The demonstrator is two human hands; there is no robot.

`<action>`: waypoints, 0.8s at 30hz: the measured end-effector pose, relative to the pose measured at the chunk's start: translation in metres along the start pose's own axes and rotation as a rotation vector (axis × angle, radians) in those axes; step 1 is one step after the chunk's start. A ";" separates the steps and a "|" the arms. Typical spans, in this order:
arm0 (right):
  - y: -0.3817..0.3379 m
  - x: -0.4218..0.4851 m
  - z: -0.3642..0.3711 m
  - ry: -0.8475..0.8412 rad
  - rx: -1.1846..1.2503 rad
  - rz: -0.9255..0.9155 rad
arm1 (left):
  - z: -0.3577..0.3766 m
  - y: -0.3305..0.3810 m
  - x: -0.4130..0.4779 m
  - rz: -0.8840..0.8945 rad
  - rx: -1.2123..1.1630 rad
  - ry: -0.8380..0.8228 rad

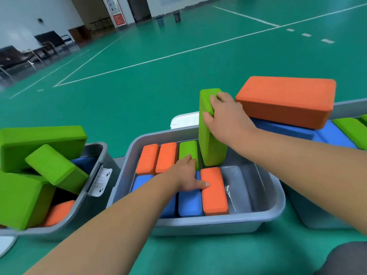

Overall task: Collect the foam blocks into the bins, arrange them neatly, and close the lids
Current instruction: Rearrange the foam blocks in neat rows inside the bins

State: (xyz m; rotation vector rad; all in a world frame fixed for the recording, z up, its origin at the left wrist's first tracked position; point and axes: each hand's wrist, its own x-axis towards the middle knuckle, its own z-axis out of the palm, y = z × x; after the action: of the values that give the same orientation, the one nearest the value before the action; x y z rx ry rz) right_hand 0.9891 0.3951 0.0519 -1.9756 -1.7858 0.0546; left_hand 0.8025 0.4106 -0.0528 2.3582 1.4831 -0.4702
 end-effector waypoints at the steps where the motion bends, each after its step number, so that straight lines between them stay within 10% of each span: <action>1: -0.001 0.000 0.005 -0.009 -0.026 -0.003 | 0.003 0.000 -0.001 0.022 0.021 0.012; 15: 0.000 -0.027 0.093 -0.698 -0.266 -0.057 | 0.010 -0.011 0.000 0.036 0.008 0.051; 24: 0.002 -0.025 0.099 -0.711 -0.356 -0.151 | 0.012 -0.014 0.004 0.049 0.033 0.047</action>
State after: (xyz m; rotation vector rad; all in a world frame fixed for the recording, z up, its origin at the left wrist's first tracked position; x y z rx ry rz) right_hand 0.9533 0.4023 -0.0437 -2.2281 -2.5308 0.4714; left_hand 0.7898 0.4143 -0.0663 2.4407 1.4446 -0.4337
